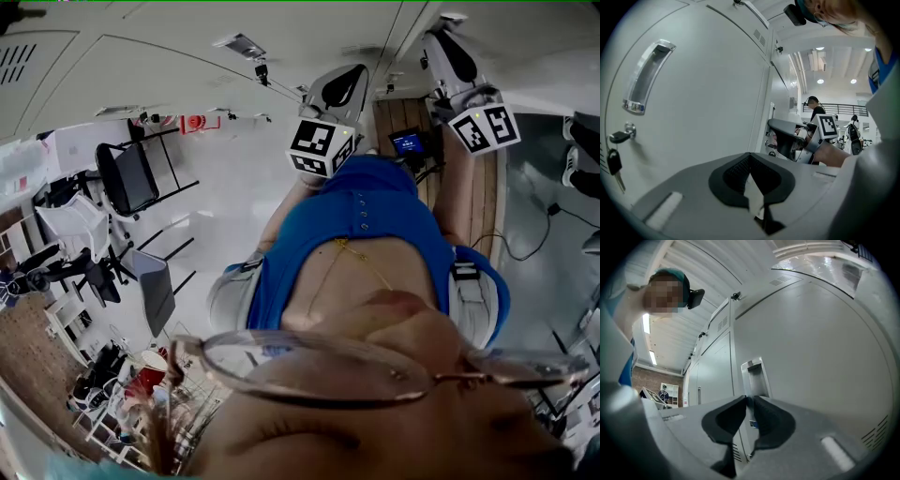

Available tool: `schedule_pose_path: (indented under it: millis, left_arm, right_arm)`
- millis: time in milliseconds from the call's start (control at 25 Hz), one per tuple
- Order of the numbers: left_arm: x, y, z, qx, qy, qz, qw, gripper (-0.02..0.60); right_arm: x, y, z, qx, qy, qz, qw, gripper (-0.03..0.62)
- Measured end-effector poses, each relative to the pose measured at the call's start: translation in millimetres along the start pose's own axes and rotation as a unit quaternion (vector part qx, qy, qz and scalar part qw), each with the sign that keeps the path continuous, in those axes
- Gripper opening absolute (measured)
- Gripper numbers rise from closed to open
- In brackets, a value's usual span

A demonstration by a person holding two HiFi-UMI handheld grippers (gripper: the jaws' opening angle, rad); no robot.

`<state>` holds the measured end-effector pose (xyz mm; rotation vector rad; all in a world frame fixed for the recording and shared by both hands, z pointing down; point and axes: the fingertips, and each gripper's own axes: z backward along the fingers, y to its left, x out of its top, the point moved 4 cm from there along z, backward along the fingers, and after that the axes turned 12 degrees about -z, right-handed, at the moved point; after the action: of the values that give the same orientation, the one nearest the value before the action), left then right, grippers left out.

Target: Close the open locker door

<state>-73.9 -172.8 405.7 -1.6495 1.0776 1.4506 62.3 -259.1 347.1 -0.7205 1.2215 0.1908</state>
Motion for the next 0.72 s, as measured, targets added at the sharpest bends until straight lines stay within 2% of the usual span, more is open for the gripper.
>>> schedule_pose_path:
  millis: [320, 720]
  left_arm:
    - [-2, 7, -8, -0.003, 0.004, 0.0, 1.0, 0.0]
    - [-1, 4, -20, -0.026, 0.005, -0.002, 0.9996, 0.0]
  right_arm:
    - [-1, -3, -11, -0.016, -0.003, 0.016, 1.0, 0.049]
    - [-1, -3, -14, -0.033, -0.004, 0.04, 0.999, 0.049]
